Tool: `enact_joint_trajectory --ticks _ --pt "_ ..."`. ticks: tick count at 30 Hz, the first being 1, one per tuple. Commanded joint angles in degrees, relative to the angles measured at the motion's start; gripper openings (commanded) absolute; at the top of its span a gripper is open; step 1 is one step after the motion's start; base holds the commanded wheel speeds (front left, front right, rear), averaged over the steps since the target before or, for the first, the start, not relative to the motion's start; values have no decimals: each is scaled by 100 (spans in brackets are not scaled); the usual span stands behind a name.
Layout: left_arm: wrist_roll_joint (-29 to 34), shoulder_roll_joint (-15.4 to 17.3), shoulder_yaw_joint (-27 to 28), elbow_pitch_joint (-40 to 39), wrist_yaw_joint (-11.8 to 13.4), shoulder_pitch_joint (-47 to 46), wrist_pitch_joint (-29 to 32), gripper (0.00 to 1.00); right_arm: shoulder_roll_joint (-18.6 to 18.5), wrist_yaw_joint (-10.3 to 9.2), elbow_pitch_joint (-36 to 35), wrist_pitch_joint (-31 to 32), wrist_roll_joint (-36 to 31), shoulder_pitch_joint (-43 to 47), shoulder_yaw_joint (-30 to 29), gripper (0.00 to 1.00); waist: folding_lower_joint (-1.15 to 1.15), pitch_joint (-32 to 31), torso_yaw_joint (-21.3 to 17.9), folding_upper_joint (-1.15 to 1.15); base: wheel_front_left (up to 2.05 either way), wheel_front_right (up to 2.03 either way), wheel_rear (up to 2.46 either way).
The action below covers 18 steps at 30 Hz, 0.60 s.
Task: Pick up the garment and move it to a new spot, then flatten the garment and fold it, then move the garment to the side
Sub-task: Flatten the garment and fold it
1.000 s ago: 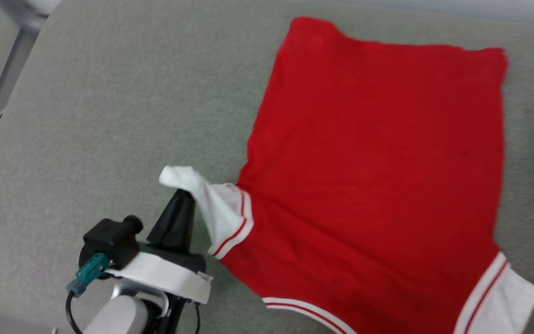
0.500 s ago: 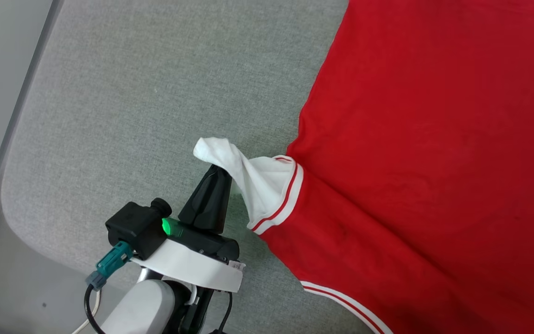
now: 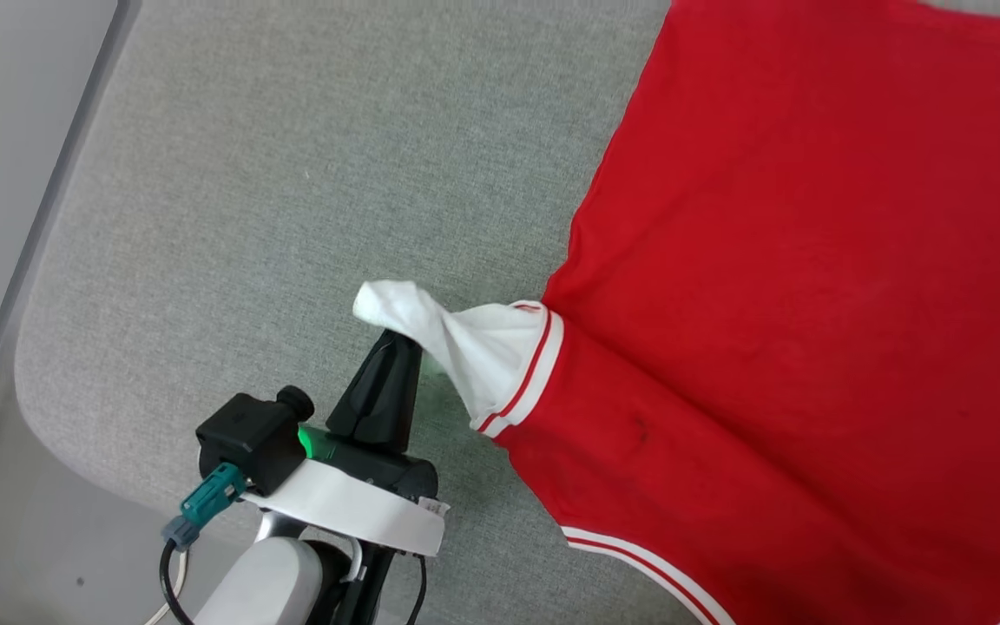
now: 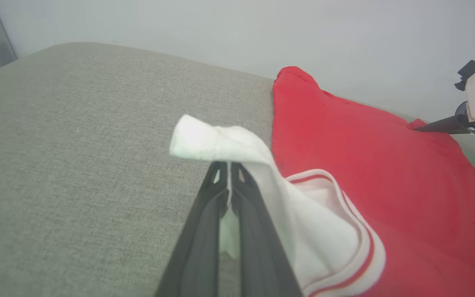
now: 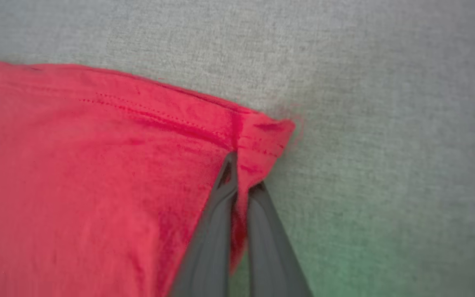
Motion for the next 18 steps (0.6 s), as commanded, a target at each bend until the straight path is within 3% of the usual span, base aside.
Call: enact_joint_trajectory --ticks 1,9,18 --pt "-22 26 48 94 -17 85 -31 0 -33 -10 101 101 -25 455 116 0 0 -278 -104 0 0 0 0" --pt "-122 194 209 443 104 415 2 0 -329 -9 -667 -58 255 906 385 0 0 -1038 -511 0 0 0 0" --pt "-319 455 429 645 313 908 189 0 -166 -9 -2143 -151 746 3117 -104 0 0 -1774 -1265 0 0 0 0"
